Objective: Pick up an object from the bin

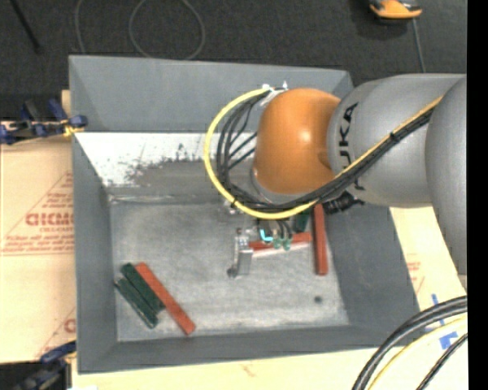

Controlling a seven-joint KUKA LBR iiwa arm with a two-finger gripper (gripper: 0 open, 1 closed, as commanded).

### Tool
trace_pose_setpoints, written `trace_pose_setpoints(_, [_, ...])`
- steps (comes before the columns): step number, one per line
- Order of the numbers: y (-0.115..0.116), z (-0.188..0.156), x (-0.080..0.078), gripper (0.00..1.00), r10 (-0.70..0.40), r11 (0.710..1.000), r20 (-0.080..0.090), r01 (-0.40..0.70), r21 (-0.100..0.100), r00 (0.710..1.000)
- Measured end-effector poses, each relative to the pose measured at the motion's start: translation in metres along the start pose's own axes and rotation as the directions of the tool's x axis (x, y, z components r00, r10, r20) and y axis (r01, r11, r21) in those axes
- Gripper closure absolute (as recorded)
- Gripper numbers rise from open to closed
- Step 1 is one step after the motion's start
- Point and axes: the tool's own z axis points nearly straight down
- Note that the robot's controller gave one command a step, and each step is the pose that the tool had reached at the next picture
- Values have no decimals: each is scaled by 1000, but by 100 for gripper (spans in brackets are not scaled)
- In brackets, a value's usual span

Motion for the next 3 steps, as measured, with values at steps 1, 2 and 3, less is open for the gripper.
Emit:
trace_pose_setpoints(1, [-70, 76, 4, 0, -42, 999, 0, 42, 5, 999])
trace_pose_setpoints(2, [-65, 71, 1, 100, -44, 999, 9, 44, 1, 999])
trace_pose_setpoints(3, [-46, -106, -26, 100, -44, 999, 18, 44, 2, 999])
